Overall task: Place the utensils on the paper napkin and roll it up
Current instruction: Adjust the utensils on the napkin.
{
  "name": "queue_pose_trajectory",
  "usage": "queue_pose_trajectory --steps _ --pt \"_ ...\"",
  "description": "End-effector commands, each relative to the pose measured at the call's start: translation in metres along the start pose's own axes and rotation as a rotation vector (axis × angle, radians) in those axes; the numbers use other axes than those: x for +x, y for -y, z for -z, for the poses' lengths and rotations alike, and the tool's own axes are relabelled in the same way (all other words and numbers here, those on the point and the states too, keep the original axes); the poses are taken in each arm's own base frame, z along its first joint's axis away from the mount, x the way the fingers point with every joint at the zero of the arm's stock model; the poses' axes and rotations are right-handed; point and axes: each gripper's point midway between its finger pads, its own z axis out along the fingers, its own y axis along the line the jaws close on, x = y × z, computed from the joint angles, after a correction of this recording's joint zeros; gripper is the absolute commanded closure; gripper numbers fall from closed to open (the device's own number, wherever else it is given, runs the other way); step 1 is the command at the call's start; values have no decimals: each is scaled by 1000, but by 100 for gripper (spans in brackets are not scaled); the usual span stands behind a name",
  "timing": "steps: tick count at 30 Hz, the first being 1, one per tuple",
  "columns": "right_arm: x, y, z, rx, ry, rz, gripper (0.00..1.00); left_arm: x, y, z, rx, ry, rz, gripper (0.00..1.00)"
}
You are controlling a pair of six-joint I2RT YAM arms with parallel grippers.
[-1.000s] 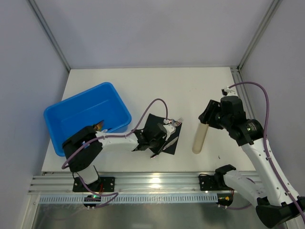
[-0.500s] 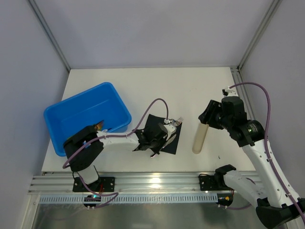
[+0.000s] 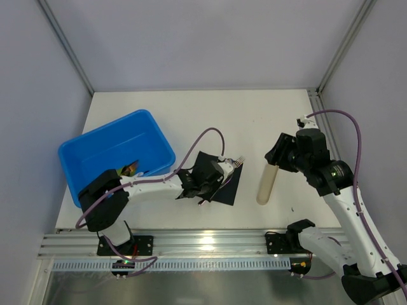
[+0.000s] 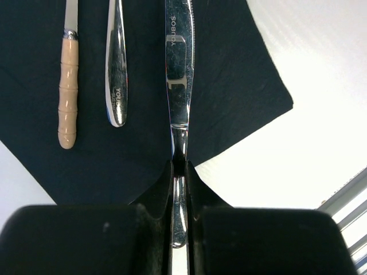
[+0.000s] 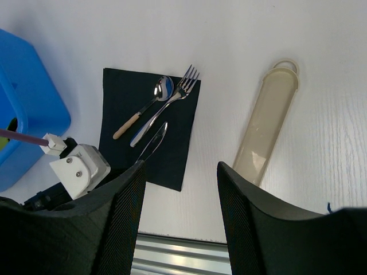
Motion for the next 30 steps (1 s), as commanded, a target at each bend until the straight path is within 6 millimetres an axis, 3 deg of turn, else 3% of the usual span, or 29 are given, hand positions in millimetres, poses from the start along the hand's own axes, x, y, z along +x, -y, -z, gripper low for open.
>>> queue_pose_trajectory --steps 1,7,16,30 --pt "-9 -7 4 -37 40 9 44 -30 3 17 4 73 -38 100" --pt "-8 -6 4 -37 42 10 44 -38 11 13 38 72 -91 100" --pt "-9 -7 0 -38 36 15 44 -42 13 -5 86 40 -311 100" --pt "-7 -6 -8 -27 12 34 44 -66 0 -20 120 57 -331 100"
